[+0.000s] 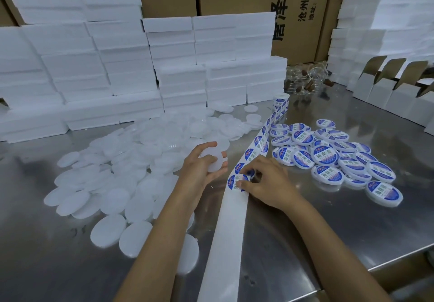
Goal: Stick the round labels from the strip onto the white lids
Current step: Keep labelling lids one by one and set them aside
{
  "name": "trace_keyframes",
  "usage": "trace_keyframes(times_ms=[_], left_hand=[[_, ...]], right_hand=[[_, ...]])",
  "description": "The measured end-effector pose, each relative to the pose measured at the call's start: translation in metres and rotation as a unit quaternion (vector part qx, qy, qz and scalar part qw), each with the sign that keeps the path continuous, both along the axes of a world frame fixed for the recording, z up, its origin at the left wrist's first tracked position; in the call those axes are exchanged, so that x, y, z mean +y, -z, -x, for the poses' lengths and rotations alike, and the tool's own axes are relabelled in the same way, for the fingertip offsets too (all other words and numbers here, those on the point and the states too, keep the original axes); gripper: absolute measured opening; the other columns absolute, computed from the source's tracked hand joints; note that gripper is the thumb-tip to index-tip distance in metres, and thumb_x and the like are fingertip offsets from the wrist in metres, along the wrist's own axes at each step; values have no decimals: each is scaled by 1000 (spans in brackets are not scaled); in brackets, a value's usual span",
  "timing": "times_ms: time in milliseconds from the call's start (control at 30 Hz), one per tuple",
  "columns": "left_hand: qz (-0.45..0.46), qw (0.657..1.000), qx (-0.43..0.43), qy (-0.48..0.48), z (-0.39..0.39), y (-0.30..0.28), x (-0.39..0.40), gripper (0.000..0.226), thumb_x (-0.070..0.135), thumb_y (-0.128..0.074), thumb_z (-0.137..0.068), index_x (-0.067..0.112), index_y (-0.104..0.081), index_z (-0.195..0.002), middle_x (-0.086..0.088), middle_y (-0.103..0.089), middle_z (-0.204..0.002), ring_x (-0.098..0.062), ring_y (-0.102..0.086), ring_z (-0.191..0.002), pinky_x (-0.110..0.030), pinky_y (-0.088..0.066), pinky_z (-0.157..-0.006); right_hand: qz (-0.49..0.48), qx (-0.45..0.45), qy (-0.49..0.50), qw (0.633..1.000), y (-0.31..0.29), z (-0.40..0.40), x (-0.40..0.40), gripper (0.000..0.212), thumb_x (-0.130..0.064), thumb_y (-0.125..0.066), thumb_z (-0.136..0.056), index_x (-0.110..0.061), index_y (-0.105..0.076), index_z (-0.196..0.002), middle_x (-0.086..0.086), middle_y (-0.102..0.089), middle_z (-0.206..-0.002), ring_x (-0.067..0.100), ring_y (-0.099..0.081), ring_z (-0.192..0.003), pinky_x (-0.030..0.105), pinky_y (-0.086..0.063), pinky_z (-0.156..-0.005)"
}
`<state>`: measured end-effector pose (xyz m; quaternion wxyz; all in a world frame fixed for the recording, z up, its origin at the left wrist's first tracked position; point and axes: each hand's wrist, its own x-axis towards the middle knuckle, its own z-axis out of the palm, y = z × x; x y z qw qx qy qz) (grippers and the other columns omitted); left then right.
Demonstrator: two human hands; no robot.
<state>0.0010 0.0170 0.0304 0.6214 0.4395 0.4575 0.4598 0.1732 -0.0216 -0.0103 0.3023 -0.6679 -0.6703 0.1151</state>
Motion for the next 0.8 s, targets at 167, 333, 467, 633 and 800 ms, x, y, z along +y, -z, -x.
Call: trace_keyframes(times_ms=[167,333,467,633,800], left_hand=[[-9,1000,17,1,-1,-1,1,35,-6,-46,-102,14,-60,-128,-22,-58,-137,-40,-63,-118,-51,-55,-99],[-33,999,22,16,-2,1,2,36,-6,-44,-102,15,-61,-126,-22,-62,-133,-41,-63,-117,-53,-53,-101],[-43,997,21,54,0,6,1,34,-2,-41,-103,15,-64,-121,-22,-67,-125,-36,-68,-112,-51,-56,-97],[-31,997,55,54,2,10,4,36,1,-39,-103,21,-68,-112,-21,-65,-125,-34,-67,-111,-43,-61,-84],[-33,991,112,65,0,13,7,37,4,-42,-102,25,-70,-112,-7,-68,-113,-25,-71,-99,-35,-62,-78]], right_hand=[[3,25,-36,999,-1,9,-2,21,-43,-79,-80,-35,-64,-94,-17,-55,-96,4,-46,-95,33,-38,-95],[-25,53,-83,995,-1,18,-5,22,-30,-80,-81,-27,-70,-101,-15,-60,-95,6,-52,-95,30,-45,-88],[-30,72,-111,991,-2,24,-6,19,-22,-79,-82,-25,-71,-98,-17,-59,-90,4,-51,-92,16,-41,-76],[-38,80,-120,989,-5,28,-9,14,-18,-77,-81,-22,-72,-93,-8,-59,-92,3,-48,-92,13,-38,-75],[-24,199,-142,969,-11,34,-10,15,-8,-79,-81,-19,-72,-88,-6,-64,-90,9,-56,-87,16,-43,-76]])
